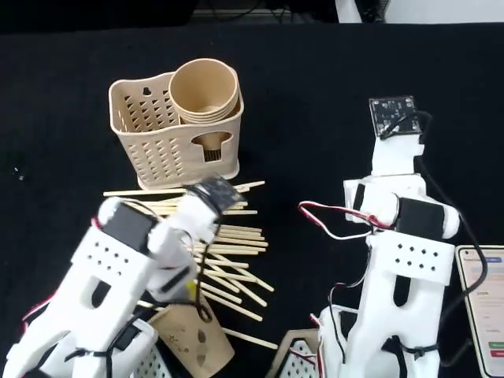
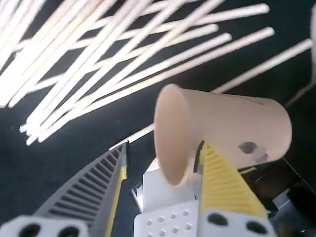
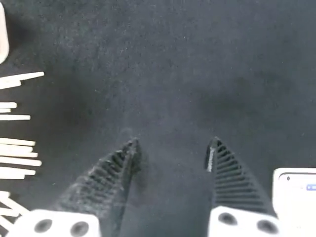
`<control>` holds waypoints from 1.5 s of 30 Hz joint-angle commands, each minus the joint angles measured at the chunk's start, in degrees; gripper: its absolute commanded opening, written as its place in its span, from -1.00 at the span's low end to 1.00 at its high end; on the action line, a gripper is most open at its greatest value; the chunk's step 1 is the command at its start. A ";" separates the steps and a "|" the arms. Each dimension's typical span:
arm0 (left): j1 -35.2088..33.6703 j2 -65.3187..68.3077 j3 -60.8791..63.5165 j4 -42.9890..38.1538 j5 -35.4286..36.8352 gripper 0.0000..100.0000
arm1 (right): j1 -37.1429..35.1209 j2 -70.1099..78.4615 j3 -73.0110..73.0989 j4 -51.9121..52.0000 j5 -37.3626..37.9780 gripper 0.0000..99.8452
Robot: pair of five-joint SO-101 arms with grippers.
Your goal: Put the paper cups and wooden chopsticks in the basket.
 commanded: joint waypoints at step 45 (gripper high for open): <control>20.44 3.78 -1.19 0.53 1.23 -0.94 | 22.68 0.31 -7.60 -2.64 9.23 -0.57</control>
